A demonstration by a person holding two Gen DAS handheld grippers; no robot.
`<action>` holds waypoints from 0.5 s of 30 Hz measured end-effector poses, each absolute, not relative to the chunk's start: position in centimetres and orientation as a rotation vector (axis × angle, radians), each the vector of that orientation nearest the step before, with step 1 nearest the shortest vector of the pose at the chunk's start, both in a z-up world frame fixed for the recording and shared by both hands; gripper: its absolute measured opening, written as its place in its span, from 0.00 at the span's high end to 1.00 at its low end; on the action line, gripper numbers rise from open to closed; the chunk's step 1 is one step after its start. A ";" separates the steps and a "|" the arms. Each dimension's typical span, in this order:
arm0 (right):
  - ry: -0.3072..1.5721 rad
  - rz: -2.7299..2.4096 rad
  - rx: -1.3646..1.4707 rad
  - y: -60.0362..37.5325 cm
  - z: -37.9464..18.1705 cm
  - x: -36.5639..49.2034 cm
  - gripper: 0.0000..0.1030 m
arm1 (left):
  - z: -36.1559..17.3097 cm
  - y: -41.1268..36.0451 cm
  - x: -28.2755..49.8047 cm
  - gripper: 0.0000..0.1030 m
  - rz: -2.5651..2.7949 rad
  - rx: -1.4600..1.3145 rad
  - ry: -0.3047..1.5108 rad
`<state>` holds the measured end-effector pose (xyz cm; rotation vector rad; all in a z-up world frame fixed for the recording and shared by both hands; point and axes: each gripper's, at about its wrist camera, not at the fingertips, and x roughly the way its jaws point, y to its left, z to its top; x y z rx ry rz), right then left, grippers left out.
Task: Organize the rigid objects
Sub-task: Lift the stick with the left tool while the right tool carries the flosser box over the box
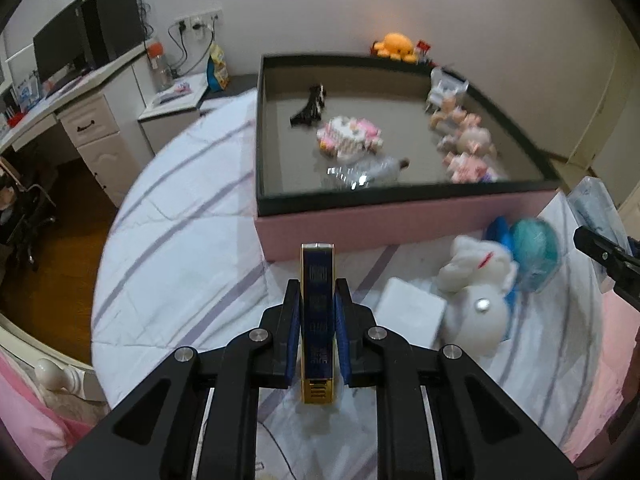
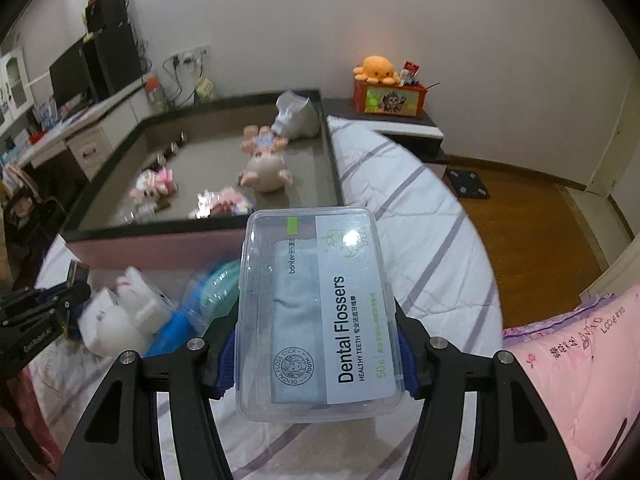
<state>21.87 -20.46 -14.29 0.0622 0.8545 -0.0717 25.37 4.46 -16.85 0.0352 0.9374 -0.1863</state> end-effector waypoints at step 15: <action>0.586 -0.059 0.053 -19.5 -5.0 14.4 0.39 | -7.4 5.4 19.7 0.85 -0.118 0.014 0.693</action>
